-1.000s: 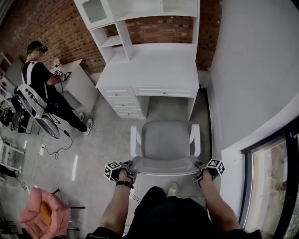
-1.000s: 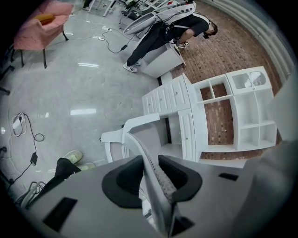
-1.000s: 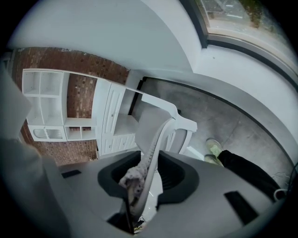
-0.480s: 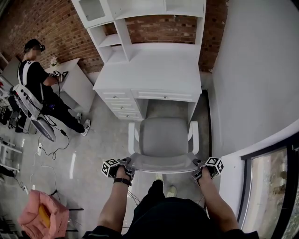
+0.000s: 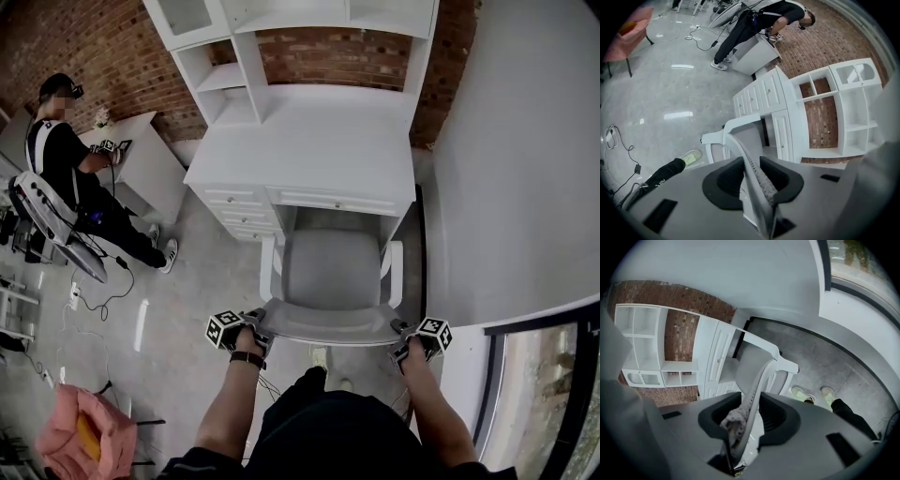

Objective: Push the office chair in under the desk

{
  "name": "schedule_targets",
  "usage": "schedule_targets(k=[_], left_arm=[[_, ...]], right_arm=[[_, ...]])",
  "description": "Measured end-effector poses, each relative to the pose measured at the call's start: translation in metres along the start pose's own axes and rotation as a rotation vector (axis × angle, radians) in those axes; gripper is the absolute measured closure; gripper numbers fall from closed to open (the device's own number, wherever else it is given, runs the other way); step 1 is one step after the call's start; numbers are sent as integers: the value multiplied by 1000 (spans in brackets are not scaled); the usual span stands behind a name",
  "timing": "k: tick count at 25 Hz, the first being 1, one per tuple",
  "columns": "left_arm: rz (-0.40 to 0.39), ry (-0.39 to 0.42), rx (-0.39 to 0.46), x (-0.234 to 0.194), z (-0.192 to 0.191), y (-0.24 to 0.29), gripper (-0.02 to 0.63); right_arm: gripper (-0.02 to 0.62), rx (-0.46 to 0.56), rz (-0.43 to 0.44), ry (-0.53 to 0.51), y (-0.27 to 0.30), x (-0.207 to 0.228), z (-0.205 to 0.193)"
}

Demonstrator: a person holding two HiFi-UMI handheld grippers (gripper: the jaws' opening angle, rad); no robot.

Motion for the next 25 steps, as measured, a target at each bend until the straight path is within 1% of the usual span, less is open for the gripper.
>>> schedule_targets(k=[7, 14, 25], left_arm=[[6, 29, -25, 35, 27, 21, 509], [6, 35, -38, 55, 46, 39, 508], [-2, 65, -63, 92, 61, 73, 502]], right_arm=[[495, 28, 11, 15, 21, -27, 12], [492, 26, 5, 13, 41, -46, 19], [488, 58, 25, 36, 58, -69, 43]])
Point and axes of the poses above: the fingertips, and each gripper's own axes: y forward along the fingers, x to its right, z out of its top, the point moved 4 cm from there along -y, backward along the fingers, and after that the axes turned 3 degrees about -y, right-handed, at the moved point
